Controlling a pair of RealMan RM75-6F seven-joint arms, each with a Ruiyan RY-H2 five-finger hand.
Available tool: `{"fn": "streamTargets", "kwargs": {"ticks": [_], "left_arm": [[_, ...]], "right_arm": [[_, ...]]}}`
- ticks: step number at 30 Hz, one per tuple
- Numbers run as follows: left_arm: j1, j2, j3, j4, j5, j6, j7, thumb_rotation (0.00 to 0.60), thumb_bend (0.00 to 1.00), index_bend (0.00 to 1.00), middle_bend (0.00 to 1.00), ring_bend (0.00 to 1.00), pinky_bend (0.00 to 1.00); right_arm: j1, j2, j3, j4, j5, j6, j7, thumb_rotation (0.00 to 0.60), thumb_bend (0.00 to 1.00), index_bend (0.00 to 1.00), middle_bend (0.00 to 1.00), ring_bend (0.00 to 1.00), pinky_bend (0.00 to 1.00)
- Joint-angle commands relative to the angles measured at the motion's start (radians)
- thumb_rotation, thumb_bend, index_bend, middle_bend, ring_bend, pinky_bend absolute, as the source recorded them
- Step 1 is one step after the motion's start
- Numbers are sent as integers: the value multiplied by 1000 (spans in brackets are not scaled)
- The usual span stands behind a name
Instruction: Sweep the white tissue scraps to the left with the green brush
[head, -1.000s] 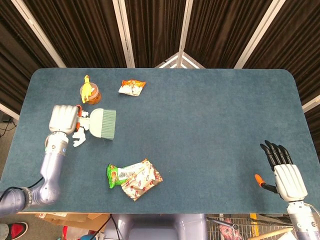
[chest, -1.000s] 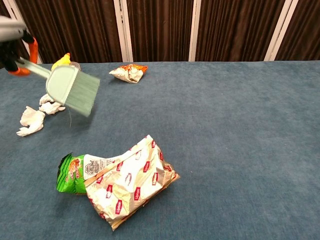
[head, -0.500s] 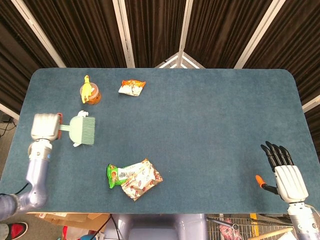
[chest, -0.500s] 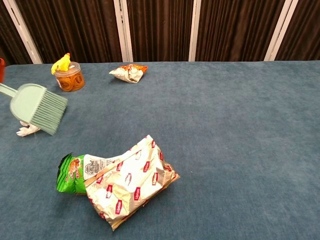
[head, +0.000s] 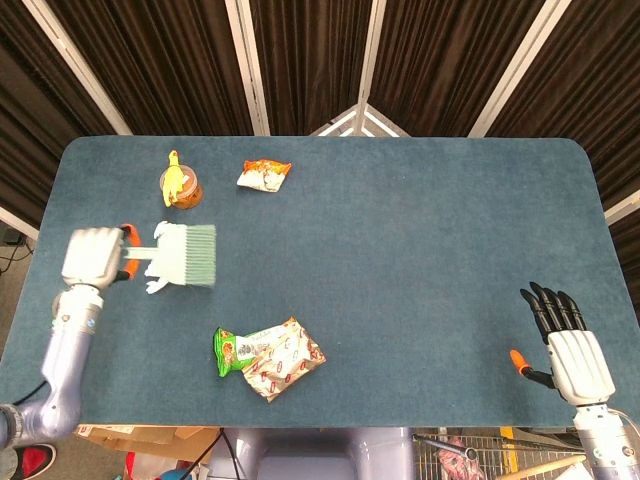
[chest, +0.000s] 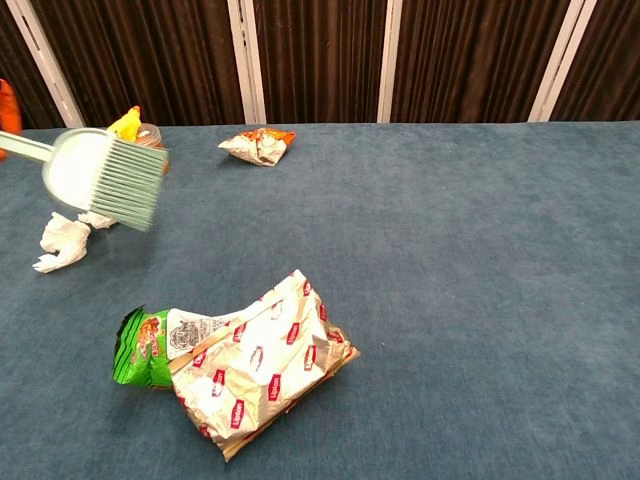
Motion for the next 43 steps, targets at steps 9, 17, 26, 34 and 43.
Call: {"fn": "streamTargets", "kwargs": {"ticks": [9, 17, 26, 34, 43], "left_arm": [[10, -270, 42, -3, -13, 100, 157, 600, 711, 757, 1000, 1000, 1000], [43, -243, 105, -37, -40, 70, 214, 600, 123, 375, 967, 995, 994], [120, -75, 134, -127, 94, 109, 97, 600, 0, 152, 739, 780, 789], [246, 20, 203, -122, 375, 210, -157, 600, 0, 14, 85, 114, 155], [423, 52, 303, 117, 684, 462, -306, 600, 0, 0, 0, 0, 0]], "right_arm": [[-4, 5, -1, 3, 0, 4, 15, 600, 304, 0, 0, 0, 0], [-7, 10, -2, 6, -1, 9, 31, 600, 304, 0, 0, 0, 0], [-7, 9, -3, 3, 1, 4, 21, 600, 304, 0, 0, 0, 0], [-7, 11, -4, 7, 5, -2, -3, 600, 304, 0, 0, 0, 0], [-10, 1, 5, 11, 19, 5, -72, 600, 303, 0, 0, 0, 0]]}}
